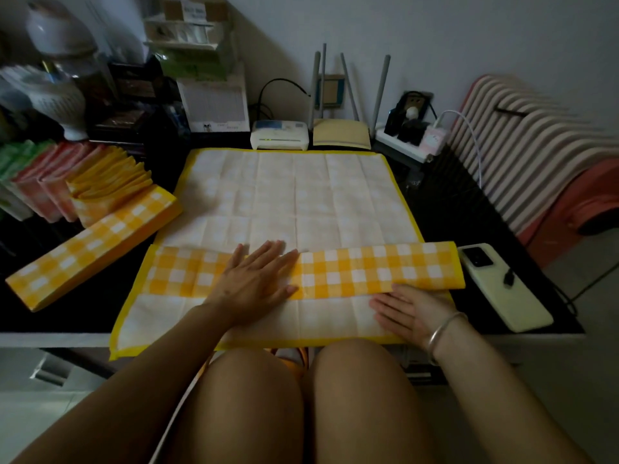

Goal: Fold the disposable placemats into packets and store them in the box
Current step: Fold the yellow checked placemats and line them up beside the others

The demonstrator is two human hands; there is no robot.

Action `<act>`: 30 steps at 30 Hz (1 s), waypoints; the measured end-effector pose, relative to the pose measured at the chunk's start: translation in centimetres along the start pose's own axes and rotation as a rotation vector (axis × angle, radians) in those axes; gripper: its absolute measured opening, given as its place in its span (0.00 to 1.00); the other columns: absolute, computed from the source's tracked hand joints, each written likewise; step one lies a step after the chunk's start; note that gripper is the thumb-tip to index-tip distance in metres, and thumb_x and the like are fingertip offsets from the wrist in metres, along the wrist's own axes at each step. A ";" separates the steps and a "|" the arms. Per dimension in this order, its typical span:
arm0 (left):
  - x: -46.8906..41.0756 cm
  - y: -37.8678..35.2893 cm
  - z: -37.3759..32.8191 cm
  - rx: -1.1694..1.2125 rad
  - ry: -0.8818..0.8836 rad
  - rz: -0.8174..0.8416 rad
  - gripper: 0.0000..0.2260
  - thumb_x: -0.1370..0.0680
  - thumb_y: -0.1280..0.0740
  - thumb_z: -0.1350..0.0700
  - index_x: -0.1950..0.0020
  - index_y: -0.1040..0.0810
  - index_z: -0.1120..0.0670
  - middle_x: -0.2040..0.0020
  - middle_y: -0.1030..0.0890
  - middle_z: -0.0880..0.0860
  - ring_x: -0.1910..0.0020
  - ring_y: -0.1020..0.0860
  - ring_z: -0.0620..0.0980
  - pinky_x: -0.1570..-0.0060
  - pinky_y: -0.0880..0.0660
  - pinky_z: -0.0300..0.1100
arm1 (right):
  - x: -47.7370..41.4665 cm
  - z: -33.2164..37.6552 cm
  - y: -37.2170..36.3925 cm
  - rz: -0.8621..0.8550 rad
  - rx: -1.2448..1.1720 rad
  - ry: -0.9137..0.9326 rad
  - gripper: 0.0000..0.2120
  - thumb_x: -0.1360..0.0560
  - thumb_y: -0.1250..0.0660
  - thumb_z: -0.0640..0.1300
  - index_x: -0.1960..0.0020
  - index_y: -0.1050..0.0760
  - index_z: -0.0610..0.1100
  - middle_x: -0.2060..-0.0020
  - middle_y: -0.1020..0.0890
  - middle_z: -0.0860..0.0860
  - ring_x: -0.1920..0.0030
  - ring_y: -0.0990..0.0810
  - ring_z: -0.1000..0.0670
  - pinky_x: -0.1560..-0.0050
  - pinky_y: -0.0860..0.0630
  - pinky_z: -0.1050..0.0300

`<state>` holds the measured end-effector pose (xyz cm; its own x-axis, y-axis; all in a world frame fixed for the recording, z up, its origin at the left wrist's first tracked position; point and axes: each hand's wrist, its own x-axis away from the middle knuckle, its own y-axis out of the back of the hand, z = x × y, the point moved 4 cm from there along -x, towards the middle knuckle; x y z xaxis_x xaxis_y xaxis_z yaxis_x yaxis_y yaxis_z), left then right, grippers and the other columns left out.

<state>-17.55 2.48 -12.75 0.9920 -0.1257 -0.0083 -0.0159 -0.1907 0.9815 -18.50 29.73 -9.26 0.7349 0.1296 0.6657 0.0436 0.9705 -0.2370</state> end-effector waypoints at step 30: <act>-0.3 0.4 -2.2 0.280 0.014 -0.130 0.38 0.31 0.48 0.30 0.22 0.46 0.42 0.20 0.47 0.53 0.21 0.52 0.52 0.24 0.59 0.58 | 3.3 6.0 -12.7 -0.202 1.176 0.941 0.13 0.32 0.33 0.56 0.63 0.28 0.46 0.69 0.19 0.50 0.59 0.18 0.43 0.60 0.26 0.57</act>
<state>-17.55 4.58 -11.97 0.9896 -0.0698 -0.1256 0.0791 -0.4651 0.8817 -20.65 19.06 0.21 0.9537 0.2475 -0.1709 -0.0204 0.6202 0.7842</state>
